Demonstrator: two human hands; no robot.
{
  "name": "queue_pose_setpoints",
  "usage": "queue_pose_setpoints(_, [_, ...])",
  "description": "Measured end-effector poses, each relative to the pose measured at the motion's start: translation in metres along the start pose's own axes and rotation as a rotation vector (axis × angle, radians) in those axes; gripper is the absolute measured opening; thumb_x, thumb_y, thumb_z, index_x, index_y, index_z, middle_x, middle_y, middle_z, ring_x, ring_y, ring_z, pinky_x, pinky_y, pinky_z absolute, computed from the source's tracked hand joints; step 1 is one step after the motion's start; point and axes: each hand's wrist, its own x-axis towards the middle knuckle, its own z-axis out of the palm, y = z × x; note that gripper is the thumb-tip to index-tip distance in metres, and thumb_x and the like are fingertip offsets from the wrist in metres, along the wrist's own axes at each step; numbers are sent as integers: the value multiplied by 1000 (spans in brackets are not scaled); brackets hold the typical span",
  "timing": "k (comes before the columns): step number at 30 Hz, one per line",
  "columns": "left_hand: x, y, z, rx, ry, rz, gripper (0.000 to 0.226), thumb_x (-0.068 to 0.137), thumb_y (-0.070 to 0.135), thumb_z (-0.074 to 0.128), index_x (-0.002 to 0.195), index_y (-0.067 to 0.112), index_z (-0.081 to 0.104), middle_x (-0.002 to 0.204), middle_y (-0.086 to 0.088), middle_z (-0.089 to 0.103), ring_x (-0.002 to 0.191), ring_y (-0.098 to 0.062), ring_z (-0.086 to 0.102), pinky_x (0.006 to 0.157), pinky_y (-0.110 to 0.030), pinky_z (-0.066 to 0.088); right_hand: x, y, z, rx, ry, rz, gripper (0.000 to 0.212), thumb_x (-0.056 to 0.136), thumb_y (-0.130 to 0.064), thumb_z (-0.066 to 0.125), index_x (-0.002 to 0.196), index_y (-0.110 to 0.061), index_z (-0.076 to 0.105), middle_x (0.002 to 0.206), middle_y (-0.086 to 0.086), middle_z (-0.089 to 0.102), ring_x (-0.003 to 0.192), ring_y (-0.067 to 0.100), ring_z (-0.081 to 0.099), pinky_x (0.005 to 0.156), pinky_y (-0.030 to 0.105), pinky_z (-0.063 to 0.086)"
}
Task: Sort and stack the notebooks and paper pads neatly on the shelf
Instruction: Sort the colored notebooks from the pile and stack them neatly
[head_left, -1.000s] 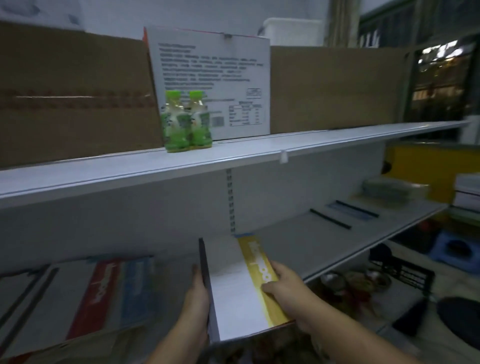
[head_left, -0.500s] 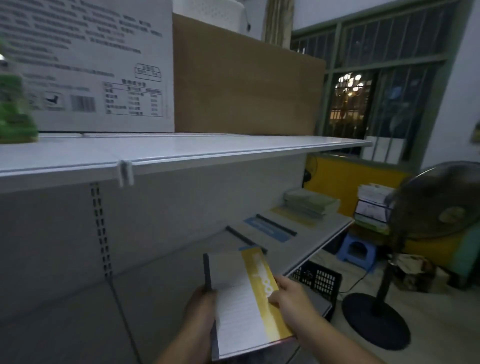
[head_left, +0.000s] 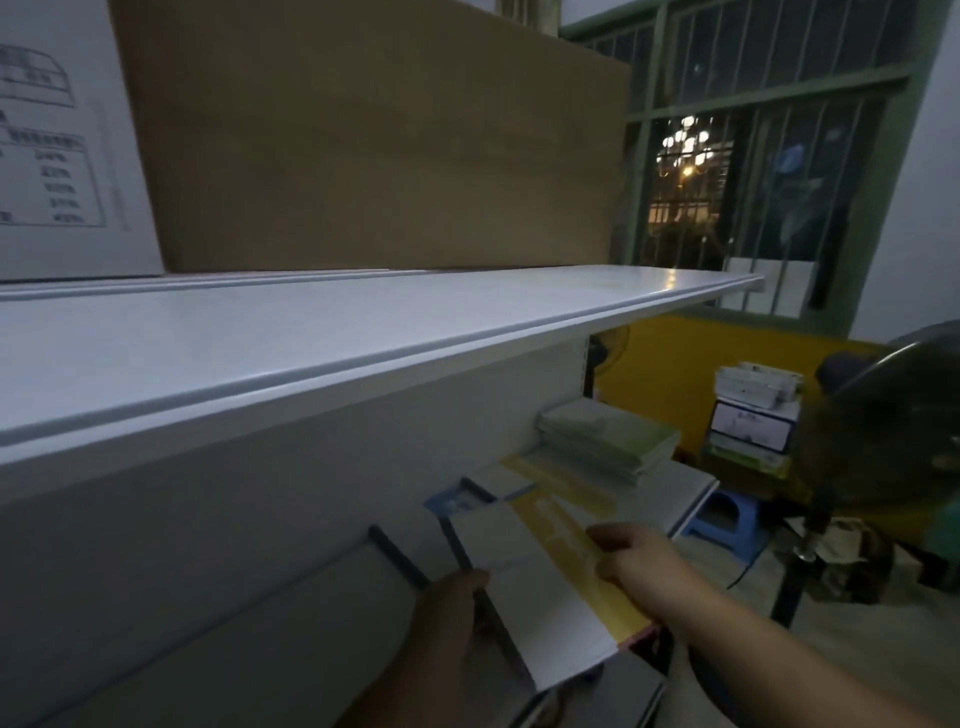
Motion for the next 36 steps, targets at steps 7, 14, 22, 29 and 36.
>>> queue_pose_setpoints(7, [70,9,88,-139,20,19,25,87,4,59,108,-10,60,97,-27,64,87,-38,64,79,-44,52,153,31,-50,-315,-134,-122,46,91,0,40,132,-16,53,127,2,58,104,17,57,79,25,47])
queue_pose_setpoints(14, [116,16,129,199,125,137,99,66,3,79,148,4,24,144,-16,40,124,-34,48,84,-33,48,245,49,-35,-360,-203,-200,23,96,-6,39,97,-11,62,81,22,59,53,17,39,51,22,42])
queue_pose_setpoints(22, [122,-10,157,1382,157,189,104,78,24,75,151,32,2,154,-9,-29,146,-34,-1,115,-43,25,254,65,-23,-554,-218,-372,37,92,-9,45,128,-11,54,127,11,56,114,25,55,94,28,42])
queue_pose_setpoints(29, [124,-17,141,1308,227,367,69,85,22,65,144,32,32,160,1,-4,145,-21,17,114,-28,26,277,67,-17,-596,-236,-444,37,96,-10,40,130,-8,53,130,14,54,117,28,52,98,30,39])
queue_pose_setpoints(36, [120,-10,146,1352,195,317,64,85,20,65,143,22,37,159,-8,7,146,-23,14,117,-30,19,270,66,-16,-950,-173,-550,38,95,-18,38,131,-18,47,133,5,50,120,23,49,100,31,41])
